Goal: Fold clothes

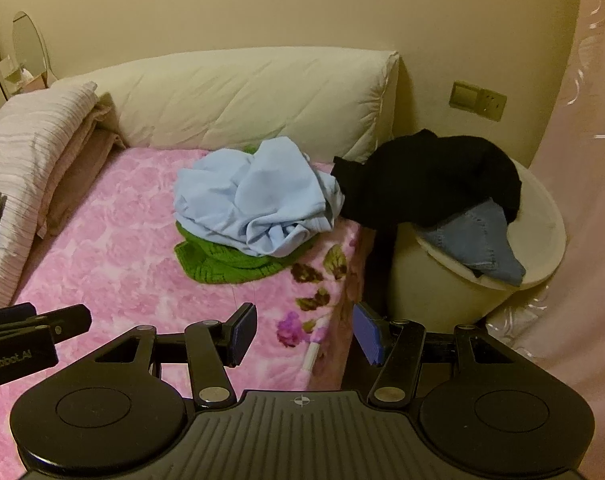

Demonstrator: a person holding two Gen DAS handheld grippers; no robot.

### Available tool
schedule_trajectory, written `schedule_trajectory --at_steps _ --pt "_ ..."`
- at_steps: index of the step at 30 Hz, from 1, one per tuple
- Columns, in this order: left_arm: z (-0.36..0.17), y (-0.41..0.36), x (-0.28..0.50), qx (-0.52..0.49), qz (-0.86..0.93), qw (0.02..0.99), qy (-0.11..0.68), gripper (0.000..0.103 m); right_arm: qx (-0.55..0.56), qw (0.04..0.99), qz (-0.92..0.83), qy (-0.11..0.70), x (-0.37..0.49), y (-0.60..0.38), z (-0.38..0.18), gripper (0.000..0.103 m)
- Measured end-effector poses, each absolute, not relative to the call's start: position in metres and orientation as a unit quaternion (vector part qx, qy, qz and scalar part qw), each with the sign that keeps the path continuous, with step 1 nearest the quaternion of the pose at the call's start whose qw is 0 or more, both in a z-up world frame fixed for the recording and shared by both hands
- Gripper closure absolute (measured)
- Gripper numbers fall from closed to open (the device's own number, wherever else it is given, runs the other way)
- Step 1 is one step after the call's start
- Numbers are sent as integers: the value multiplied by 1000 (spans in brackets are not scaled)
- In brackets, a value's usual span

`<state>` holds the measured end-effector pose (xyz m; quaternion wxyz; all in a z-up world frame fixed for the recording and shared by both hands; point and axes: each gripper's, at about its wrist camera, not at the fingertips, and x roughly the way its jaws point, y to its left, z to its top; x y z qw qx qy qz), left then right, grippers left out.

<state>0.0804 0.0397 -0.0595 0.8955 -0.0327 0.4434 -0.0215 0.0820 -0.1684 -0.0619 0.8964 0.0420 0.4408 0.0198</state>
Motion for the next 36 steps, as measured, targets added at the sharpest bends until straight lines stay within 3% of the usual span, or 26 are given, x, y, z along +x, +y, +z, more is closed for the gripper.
schedule_trajectory --at_steps 14,21,36 --pt "-105 38 164 -40 -14 885 463 39 51 882 34 468 167 -186 -103 46" --pt "-142 36 220 -70 -7 876 478 44 61 874 45 480 213 -200 -139 46" --pt "-228 23 335 -94 -36 854 511 44 84 854 18 513 322 -235 -224 46"
